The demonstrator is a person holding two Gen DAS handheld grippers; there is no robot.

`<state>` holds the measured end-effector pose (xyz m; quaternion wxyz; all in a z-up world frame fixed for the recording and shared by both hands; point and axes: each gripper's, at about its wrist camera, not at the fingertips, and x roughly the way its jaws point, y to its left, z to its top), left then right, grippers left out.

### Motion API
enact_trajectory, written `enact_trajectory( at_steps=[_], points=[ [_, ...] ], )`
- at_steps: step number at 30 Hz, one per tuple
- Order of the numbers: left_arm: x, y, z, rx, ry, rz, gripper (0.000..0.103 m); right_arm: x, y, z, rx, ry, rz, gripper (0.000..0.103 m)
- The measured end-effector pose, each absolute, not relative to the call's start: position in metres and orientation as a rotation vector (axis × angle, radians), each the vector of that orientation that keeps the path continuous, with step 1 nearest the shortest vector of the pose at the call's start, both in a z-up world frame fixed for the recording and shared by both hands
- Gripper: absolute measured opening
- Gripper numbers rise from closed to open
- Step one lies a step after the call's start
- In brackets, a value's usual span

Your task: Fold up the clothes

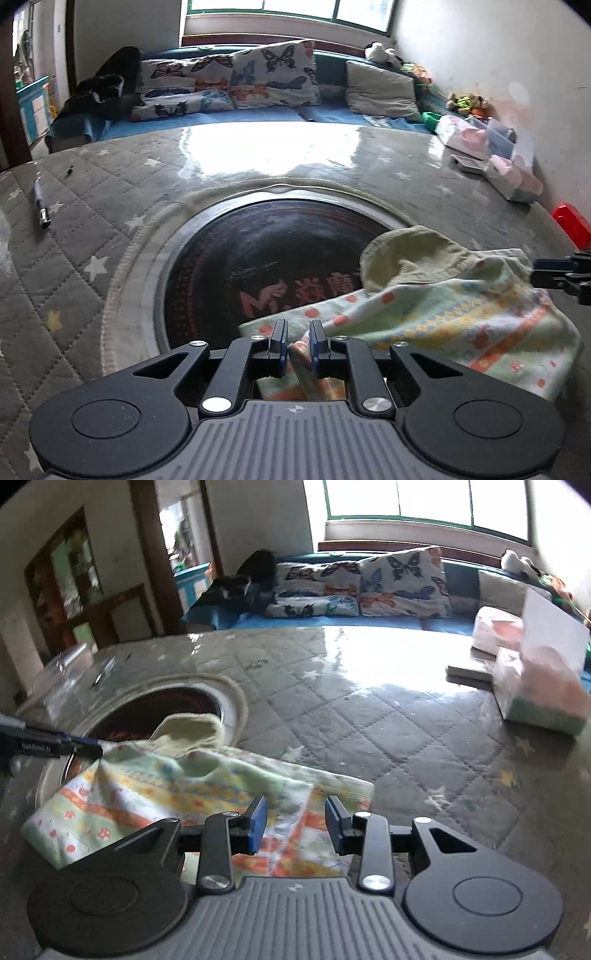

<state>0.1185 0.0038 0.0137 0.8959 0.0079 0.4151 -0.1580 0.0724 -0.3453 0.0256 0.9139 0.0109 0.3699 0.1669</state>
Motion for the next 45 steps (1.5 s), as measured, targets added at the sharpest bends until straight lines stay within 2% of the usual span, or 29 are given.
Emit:
enact_trajectory(
  at_steps=[6,8,10,12,16,19,22,29,36,45],
  points=[
    [0.122,0.0,0.013,0.043,0.865,-0.294,0.015,0.078,-0.344,0.02,0.06,0.748,0.356,0.032],
    [0.122,0.0,0.014,0.05,0.865,-0.29,0.015,0.078,-0.341,0.02,0.055,0.738,0.349,0.025],
    [0.122,-0.001,0.014,0.055,0.865,-0.285,0.015,0.079,-0.338,0.019,0.051,0.728,0.341,0.006],
    [0.123,0.0,0.015,0.056,0.864,-0.28,0.015,0.079,-0.335,0.019,0.047,0.719,0.334,0.005],
    [0.127,0.006,0.015,0.054,0.857,-0.246,0.015,0.081,-0.332,0.015,0.028,0.729,0.305,0.005],
    [0.13,0.014,0.016,0.035,0.858,-0.214,0.015,0.085,-0.334,0.01,0.056,0.742,0.276,0.017],
    [0.124,0.017,0.024,0.015,0.842,-0.22,0.014,0.079,-0.334,0.023,0.057,0.701,0.277,0.019],
    [0.103,-0.018,0.043,-0.054,0.798,-0.399,0.014,0.076,-0.295,0.035,0.002,0.71,0.436,0.019],
    [0.117,-0.06,0.026,-0.06,0.841,-0.472,0.014,0.095,-0.253,0.021,-0.057,0.752,0.511,0.018],
    [0.138,-0.053,0.009,-0.131,0.861,-0.431,0.014,0.11,-0.25,0.013,-0.01,0.749,0.487,0.018]
  ],
)
